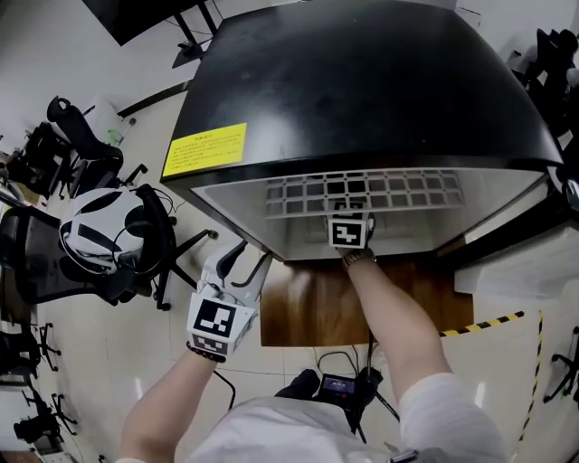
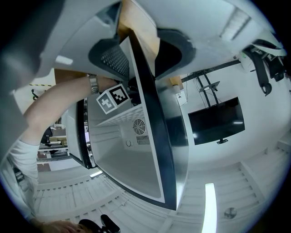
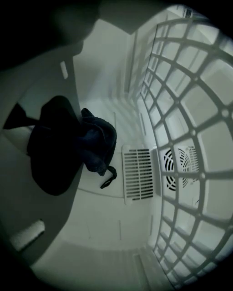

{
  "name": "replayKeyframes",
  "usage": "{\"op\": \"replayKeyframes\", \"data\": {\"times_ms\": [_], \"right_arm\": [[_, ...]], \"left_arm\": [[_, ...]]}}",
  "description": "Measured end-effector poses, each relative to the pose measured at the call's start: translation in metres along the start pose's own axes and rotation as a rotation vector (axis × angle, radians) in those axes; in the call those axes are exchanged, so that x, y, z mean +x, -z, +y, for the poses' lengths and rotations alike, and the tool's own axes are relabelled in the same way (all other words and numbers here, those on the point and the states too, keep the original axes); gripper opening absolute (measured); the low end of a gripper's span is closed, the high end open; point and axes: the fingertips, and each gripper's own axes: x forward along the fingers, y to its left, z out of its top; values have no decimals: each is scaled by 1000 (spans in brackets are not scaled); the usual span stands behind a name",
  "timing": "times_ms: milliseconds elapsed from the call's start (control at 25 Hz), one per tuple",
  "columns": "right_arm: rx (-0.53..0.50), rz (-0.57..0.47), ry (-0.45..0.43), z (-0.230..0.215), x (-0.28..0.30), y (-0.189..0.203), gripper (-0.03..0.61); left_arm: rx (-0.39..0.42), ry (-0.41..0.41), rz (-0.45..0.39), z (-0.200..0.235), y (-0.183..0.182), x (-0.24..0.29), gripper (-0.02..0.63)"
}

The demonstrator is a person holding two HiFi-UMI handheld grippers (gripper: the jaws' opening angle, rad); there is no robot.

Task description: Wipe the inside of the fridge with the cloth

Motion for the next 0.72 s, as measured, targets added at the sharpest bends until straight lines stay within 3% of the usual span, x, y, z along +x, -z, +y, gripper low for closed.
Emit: {"op": "replayKeyframes", "data": {"times_ms": [720], "right_arm": [[16, 9, 150, -90, -21, 4, 123]], "left_arm": [[-25, -26, -12, 2, 0, 0, 178]]}}
